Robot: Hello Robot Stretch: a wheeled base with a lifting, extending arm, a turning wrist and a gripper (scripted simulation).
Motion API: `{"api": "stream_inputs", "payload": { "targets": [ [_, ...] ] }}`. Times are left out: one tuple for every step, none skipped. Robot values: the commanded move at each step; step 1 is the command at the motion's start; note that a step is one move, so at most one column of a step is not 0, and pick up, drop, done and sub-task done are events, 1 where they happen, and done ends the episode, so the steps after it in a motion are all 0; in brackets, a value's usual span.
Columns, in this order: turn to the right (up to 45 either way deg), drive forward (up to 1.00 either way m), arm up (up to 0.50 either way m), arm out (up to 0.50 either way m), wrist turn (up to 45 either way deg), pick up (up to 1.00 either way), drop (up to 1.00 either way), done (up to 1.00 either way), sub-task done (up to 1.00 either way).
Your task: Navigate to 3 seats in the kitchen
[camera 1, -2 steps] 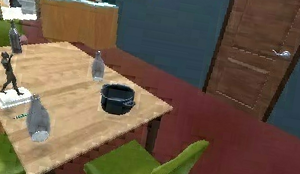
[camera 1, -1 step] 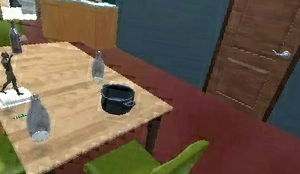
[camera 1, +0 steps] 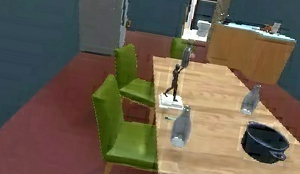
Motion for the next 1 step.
{"api": "stream_inputs", "payload": {
  "targets": [
    [-45.0,0.00,0.00,0.00,0.0,0.00,0.00,0.00,0.00]
  ]
}}
